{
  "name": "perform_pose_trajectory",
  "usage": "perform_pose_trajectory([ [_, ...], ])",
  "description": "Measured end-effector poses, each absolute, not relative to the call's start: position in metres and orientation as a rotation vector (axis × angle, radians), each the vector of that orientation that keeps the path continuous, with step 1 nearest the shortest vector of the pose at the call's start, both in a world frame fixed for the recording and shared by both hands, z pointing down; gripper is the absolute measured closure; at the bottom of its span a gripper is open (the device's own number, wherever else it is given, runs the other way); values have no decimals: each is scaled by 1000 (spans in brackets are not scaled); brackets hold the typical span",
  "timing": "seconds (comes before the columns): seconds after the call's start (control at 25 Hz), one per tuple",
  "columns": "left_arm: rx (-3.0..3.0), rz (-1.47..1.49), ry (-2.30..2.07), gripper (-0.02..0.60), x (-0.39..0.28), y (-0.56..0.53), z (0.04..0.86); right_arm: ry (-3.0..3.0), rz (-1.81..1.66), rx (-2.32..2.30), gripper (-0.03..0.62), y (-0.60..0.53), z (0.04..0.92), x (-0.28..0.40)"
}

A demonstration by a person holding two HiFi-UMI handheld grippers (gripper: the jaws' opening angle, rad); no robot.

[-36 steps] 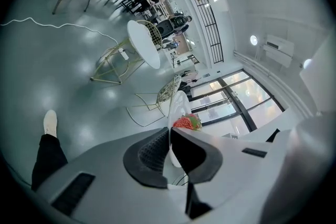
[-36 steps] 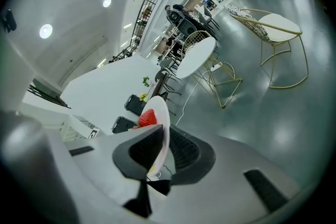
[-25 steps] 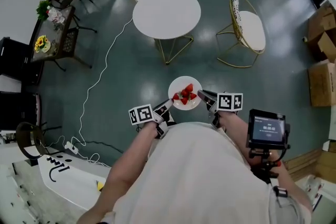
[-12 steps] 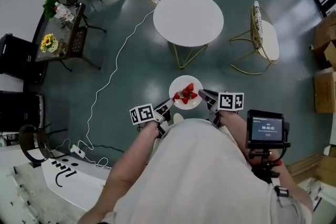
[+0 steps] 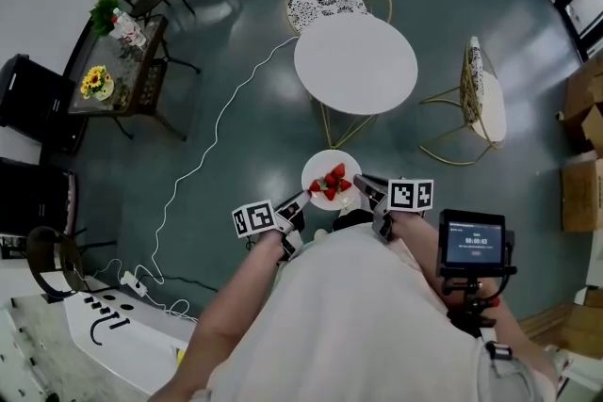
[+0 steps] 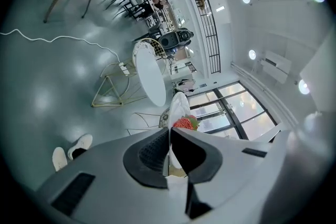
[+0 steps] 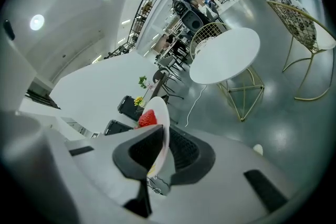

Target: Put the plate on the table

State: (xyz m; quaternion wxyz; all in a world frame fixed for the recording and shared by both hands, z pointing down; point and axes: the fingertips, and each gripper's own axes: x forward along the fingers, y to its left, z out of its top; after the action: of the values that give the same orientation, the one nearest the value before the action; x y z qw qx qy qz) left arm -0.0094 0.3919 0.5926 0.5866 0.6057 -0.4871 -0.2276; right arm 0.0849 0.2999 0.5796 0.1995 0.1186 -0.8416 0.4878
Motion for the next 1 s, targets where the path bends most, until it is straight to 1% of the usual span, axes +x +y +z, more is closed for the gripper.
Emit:
perform_pose_trajectory([
  [0.2, 1330, -571, -1181, 569, -42, 382, 605, -2324, 1358, 251, 551, 283, 590, 44],
  [0.32, 1285, -577, -1208, 569, -79, 343, 606, -2299, 1364, 207, 551, 240, 594, 4],
  [0.4, 1275, -571, -1211, 569, -92, 324, 608, -2291, 1375, 192, 551, 220, 597, -9],
  [0.68, 1306, -515, -1200, 569, -96, 315, 603, -2297, 1410, 222, 551, 215, 596, -10],
  [1.0, 1305, -452, -1214, 569, -109, 218, 605, -2318, 1452, 232, 551, 115, 602, -18],
])
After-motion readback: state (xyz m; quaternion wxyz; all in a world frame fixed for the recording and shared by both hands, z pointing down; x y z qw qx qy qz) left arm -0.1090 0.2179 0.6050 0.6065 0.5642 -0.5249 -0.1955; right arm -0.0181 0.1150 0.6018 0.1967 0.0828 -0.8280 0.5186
